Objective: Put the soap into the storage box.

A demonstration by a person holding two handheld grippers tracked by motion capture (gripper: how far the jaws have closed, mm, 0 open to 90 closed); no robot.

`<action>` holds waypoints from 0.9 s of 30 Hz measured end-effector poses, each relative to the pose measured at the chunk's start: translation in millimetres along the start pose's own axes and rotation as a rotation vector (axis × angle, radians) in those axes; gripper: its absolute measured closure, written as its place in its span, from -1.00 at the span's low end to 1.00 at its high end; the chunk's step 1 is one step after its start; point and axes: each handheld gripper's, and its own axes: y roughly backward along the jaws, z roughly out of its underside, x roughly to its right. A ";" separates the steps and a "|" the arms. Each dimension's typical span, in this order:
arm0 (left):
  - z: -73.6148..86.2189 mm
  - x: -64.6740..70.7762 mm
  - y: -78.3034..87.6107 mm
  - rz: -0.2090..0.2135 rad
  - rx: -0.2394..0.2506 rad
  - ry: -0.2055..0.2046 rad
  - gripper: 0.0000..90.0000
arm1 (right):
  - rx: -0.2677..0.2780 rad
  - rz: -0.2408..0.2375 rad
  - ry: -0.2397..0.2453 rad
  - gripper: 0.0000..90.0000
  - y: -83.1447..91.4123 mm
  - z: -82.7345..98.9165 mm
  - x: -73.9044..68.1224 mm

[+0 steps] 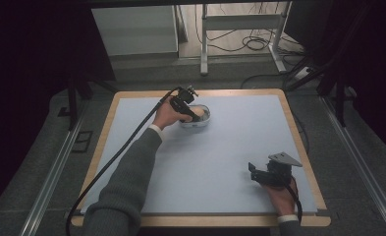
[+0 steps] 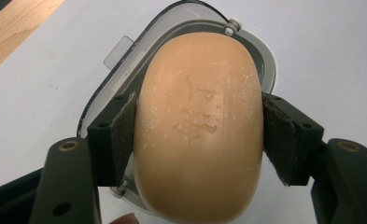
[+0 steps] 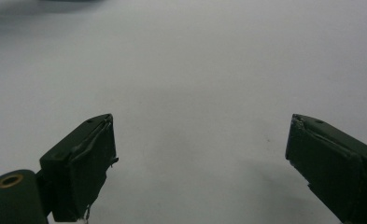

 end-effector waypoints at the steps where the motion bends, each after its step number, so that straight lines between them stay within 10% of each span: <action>1: -0.2 -0.2 -1.1 0.001 -0.005 -0.001 -0.28 | 0.000 0.000 0.001 -0.81 0.0 0.0 0.0; 14: 11.1 7.1 24.6 0.006 0.093 0.020 -0.44 | 0.000 0.004 0.007 -0.81 0.1 0.1 -0.4; 27: 66.2 32.4 69.5 -0.013 0.135 0.014 -0.49 | -0.003 0.008 0.011 -0.81 -0.1 0.0 -1.2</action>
